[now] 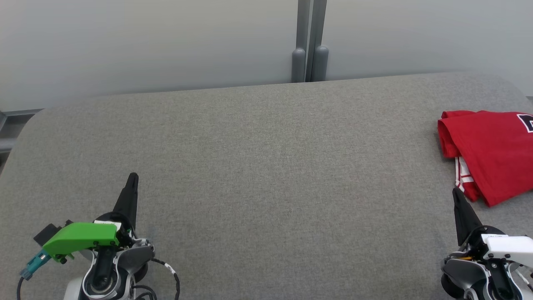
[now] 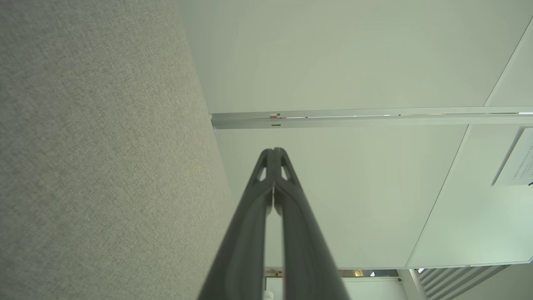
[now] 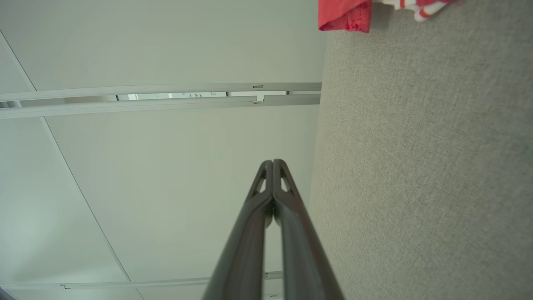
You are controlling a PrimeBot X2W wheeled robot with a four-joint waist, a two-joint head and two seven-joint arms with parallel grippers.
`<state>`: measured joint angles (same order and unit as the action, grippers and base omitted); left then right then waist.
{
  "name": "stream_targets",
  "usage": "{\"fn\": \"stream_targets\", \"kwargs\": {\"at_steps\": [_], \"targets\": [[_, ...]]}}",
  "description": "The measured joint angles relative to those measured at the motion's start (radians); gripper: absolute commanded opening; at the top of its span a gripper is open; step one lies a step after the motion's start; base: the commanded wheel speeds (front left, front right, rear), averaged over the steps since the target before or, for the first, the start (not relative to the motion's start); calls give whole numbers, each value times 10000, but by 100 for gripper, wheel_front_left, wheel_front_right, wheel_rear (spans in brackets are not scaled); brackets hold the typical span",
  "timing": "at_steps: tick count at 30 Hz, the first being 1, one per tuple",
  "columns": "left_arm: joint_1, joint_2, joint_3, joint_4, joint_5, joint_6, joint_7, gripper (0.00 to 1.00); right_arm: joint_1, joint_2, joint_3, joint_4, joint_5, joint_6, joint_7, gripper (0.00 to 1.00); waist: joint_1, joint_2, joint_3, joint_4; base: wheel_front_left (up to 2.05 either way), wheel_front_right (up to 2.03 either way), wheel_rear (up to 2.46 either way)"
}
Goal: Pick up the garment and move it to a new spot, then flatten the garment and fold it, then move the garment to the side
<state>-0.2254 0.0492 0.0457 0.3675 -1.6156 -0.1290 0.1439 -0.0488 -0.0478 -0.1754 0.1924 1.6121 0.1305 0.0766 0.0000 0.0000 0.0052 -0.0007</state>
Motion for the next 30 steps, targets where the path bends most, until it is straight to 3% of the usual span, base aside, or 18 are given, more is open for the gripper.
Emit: {"fn": "stream_targets", "kwargs": {"at_steps": [30], "targets": [[-1,0,0,0,0,0,0,0,-1,0,0,0,0,0,0,0,0,0,0,0,0,0,0]]}}
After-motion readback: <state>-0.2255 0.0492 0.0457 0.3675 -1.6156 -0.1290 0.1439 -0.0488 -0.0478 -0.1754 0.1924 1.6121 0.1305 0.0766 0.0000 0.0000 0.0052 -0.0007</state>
